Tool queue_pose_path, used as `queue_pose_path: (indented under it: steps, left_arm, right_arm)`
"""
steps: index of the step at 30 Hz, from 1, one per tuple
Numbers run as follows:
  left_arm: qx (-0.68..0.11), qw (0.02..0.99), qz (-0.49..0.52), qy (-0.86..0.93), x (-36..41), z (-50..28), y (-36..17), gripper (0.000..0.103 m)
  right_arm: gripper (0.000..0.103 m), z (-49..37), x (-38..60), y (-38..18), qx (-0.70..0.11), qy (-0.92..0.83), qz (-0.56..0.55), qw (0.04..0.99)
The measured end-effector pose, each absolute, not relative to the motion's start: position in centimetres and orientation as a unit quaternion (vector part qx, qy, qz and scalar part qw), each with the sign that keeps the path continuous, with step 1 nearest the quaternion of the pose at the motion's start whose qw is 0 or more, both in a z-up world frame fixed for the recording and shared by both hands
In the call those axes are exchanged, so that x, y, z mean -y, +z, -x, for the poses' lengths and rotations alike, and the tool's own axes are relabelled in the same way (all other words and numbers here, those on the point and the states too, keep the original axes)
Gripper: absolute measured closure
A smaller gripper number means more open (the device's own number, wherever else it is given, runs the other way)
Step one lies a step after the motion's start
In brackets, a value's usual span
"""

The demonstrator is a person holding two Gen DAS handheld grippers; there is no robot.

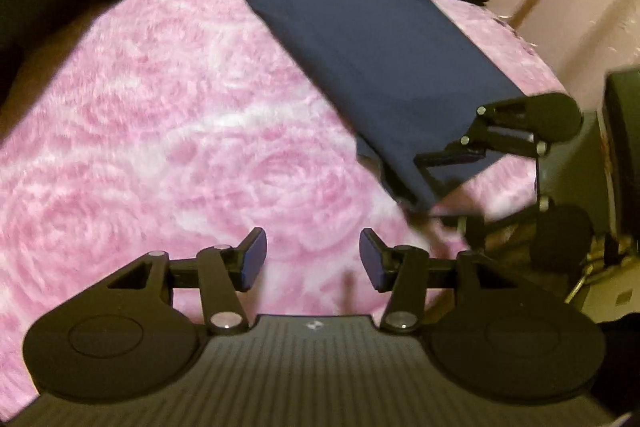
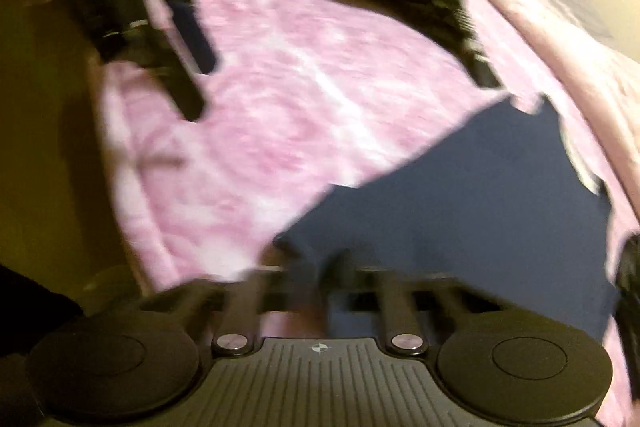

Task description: Fold clothes

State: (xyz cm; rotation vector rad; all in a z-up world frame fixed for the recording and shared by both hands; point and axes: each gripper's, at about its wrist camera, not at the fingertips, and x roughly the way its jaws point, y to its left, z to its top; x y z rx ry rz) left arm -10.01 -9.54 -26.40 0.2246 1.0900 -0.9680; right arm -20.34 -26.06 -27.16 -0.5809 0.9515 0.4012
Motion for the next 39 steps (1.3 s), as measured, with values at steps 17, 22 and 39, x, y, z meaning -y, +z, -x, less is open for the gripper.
queue_pose_path:
  steps: [17,22,39]
  left_arm:
    - [-0.365,0.73,-0.19,-0.546,19.8,11.6,-28.8,0.056]
    - [-0.404,0.733,-0.186,-0.515,21.8,10.3,-30.2,0.103]
    - [-0.61,0.686,0.067,-0.391,14.3,9.5,-28.9,0.103]
  right_arm:
    - [0.103,16.8,30.7,-19.5,-0.455,0.116,0.173,0.866]
    - [0.103,16.5,31.1,-18.6,-0.43,0.13,0.187,0.874]
    - [0.097,20.7,35.3,-20.2,-0.434,0.153,0.136,0.877]
